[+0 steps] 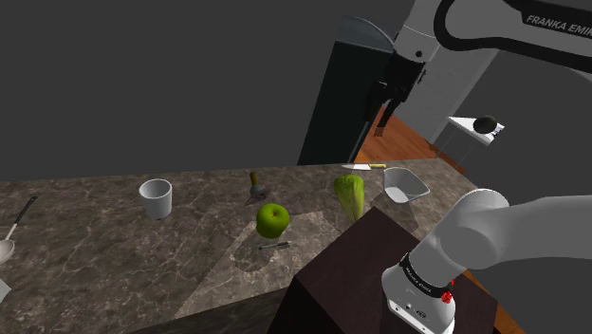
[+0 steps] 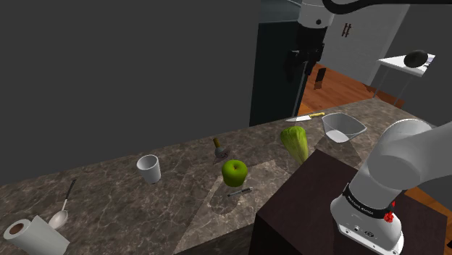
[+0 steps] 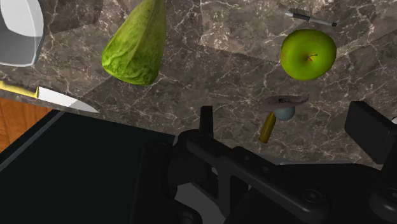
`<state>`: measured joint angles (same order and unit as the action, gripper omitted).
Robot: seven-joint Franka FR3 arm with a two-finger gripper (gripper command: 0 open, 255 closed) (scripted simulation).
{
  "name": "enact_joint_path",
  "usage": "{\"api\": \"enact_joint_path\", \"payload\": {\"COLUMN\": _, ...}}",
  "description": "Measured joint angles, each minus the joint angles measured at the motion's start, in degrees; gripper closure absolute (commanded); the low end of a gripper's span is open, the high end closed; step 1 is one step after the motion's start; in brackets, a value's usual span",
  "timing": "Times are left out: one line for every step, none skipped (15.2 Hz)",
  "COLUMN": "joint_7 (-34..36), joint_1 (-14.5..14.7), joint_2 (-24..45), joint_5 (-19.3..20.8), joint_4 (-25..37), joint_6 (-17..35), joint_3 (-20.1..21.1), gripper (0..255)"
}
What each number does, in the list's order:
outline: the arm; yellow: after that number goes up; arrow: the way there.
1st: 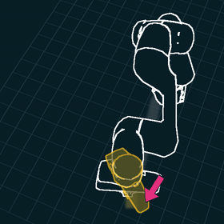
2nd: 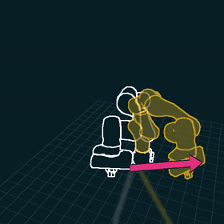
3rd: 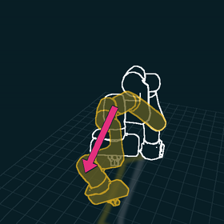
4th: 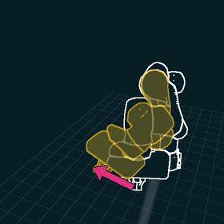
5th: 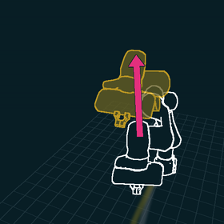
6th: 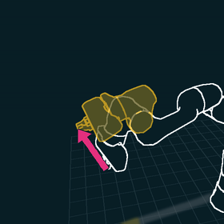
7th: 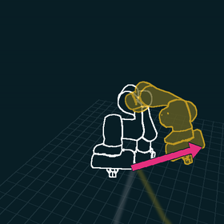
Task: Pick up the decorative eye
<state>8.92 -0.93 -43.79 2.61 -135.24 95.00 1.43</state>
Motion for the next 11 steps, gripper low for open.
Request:
{"api": "enact_joint_path", "payload": {"joint_7": 0.0, "joint_1": 0.0, "joint_2": 0.0, "joint_5": 0.0, "joint_4": 0.0, "joint_6": 0.0, "joint_3": 0.0, "gripper": 0}}
{"api": "enact_joint_path", "payload": {"joint_7": 0.21, "joint_1": 0.04, "joint_2": 0.7, "joint_5": 0.01, "joint_4": -0.25, "joint_6": 0.81, "joint_3": 0.21, "gripper": 0}}
{"api": "enact_joint_path", "payload": {"joint_7": 0.49, "joint_1": 0.08, "joint_2": 1.61, "joint_5": 0.05, "joint_4": -0.68, "joint_6": 1.97, "joint_3": 0.5, "gripper": 0}}
{"api": "enact_joint_path", "payload": {"joint_7": 1.06, "joint_1": 0.22, "joint_2": 2.67, "joint_5": -0.02, "joint_4": -1.07, "joint_6": 3.19, "joint_3": 1.06, "gripper": 0}}
{"api": "enact_joint_path", "payload": {"joint_7": 1.64, "joint_1": 0.33, "joint_2": 4.28, "joint_5": -0.05, "joint_4": -1.25, "joint_6": 4.72, "joint_3": 1.63, "gripper": 0}}
{"api": "enact_joint_path", "payload": {"joint_7": 2.26, "joint_1": 0.4, "joint_2": 6.42, "joint_5": -0.01, "joint_4": -1.48, "joint_6": 6.81, "joint_3": 2.19, "gripper": 0}}
{"api": "enact_joint_path", "payload": {"joint_7": 2.49, "joint_1": 0.35, "joint_2": 7.57, "joint_5": 0.21, "joint_4": -2.39, "joint_6": 8.65, "joint_3": 2.42, "gripper": 0}}
{"api": "enact_joint_path", "payload": {"joint_7": 2.92, "joint_1": 0.33, "joint_2": 9.58, "joint_5": 0.38, "joint_4": -2.1, "joint_6": 10.18, "joint_3": 2.81, "gripper": 0}}
{"api": "enact_joint_path", "payload": {"joint_7": 3.21, "joint_1": 0.27, "joint_2": 11.08, "joint_5": 0.63, "joint_4": -2.39, "joint_6": 11.71, "joint_3": 3.07, "gripper": 0}}
{"api": "enact_joint_path", "payload": {"joint_7": 3.9, "joint_1": 0.36, "joint_2": 12.75, "joint_5": 0.73, "joint_4": -2.58, "joint_6": 13.29, "joint_3": 3.65, "gripper": 0}}
{"api": "enact_joint_path", "payload": {"joint_7": 4.44, "joint_1": 0.31, "joint_2": 15.07, "joint_5": 1.01, "joint_4": -2.14, "joint_6": 14.93, "joint_3": 4.1, "gripper": 0}}
